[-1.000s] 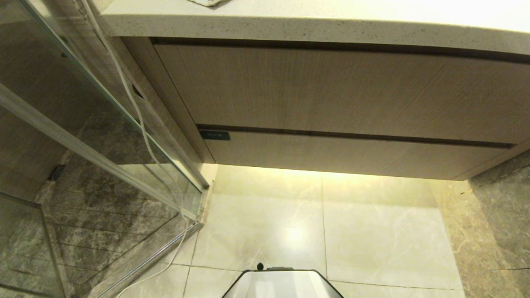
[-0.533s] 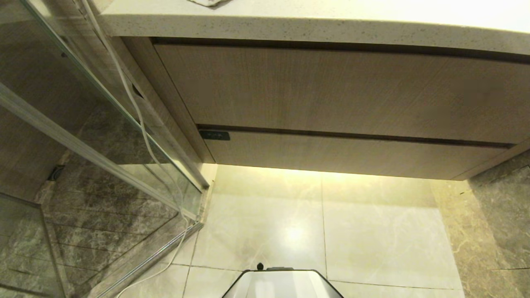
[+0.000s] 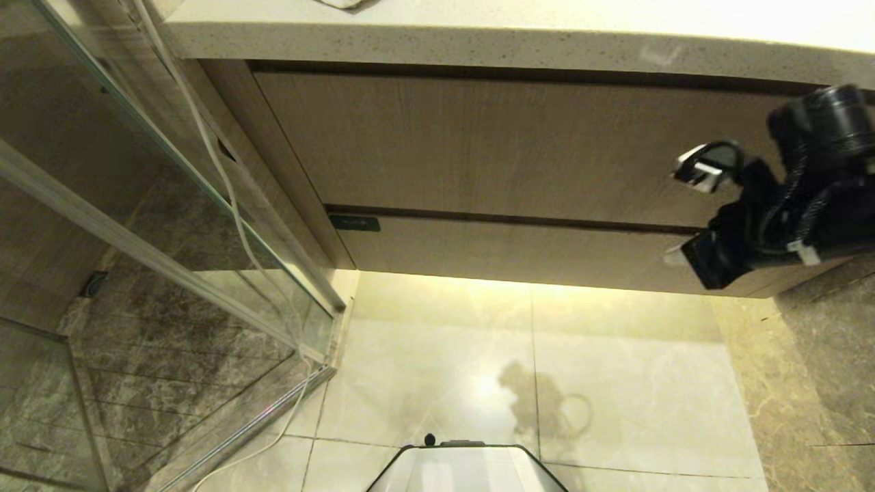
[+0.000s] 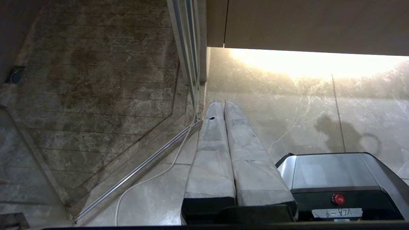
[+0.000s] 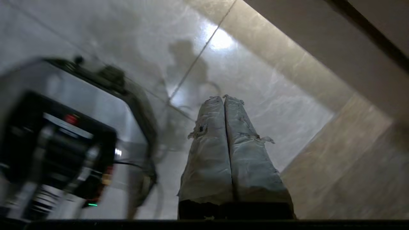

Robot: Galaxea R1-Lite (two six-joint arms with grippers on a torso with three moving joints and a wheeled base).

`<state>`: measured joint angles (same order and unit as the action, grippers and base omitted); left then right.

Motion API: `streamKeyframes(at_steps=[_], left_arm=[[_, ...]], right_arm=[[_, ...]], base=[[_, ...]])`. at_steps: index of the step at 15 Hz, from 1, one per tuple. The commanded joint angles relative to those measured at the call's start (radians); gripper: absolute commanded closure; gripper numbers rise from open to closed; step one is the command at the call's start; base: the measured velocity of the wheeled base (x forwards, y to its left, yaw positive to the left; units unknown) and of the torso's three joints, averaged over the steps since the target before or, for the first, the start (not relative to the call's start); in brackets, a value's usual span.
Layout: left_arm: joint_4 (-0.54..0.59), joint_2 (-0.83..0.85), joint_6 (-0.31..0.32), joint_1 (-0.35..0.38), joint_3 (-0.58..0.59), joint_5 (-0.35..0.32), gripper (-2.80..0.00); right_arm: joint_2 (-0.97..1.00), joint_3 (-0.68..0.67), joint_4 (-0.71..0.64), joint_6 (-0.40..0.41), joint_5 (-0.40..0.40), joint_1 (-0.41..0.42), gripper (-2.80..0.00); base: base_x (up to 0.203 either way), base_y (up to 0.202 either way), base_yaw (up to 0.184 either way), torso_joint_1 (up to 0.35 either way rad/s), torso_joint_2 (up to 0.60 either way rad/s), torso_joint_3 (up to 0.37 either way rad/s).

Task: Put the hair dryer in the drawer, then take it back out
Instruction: Pull open the drawer

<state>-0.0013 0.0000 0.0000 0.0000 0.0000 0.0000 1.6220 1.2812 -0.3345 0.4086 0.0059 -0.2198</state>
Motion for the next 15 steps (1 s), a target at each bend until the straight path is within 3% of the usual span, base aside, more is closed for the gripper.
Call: streamKeyframes(at_steps=[1, 4, 5, 8, 10, 12, 15], left_arm=[[0.0, -0.001, 0.0, 0.0, 0.0, 0.0, 0.0], [0.0, 0.0, 0.0, 0.0, 0.0, 0.0, 0.0], [0.0, 0.0, 0.0, 0.0, 0.0, 0.0, 0.0], [0.0, -0.001, 0.0, 0.0, 0.0, 0.0, 0.0], [0.0, -0.001, 0.0, 0.0, 0.001, 0.0, 0.0], [0.0, 0.0, 0.0, 0.0, 0.002, 0.0, 0.0], [0.0, -0.001, 0.0, 0.0, 0.0, 0.0, 0.0]], right_arm=[[0.153, -0.059, 0.069, 0.294, 0.012, 0.022, 0.0], [0.152, -0.16, 0.149, 0.673, 0.027, 0.145, 0.0], [0.151, -0.177, 0.187, 0.784, 0.071, 0.206, 0.0], [0.163, -0.198, 0.262, 0.848, 0.316, 0.242, 0.0], [0.169, -0.21, 0.396, 0.897, 0.304, 0.243, 0.0], [0.174, -0.27, 0.61, 0.934, 0.241, 0.225, 0.0], [0.177, -0.314, 0.632, 0.949, 0.18, 0.204, 0.0]], base=[[0.0, 0.0, 0.0, 0.0, 0.0, 0.0], [0.0, 0.0, 0.0, 0.0, 0.0, 0.0], [0.0, 0.0, 0.0, 0.0, 0.0, 0.0], [0.0, 0.0, 0.0, 0.0, 0.0, 0.0], [0.0, 0.0, 0.0, 0.0, 0.0, 0.0], [0.0, 0.0, 0.0, 0.0, 0.0, 0.0], [0.0, 0.0, 0.0, 0.0, 0.0, 0.0]])
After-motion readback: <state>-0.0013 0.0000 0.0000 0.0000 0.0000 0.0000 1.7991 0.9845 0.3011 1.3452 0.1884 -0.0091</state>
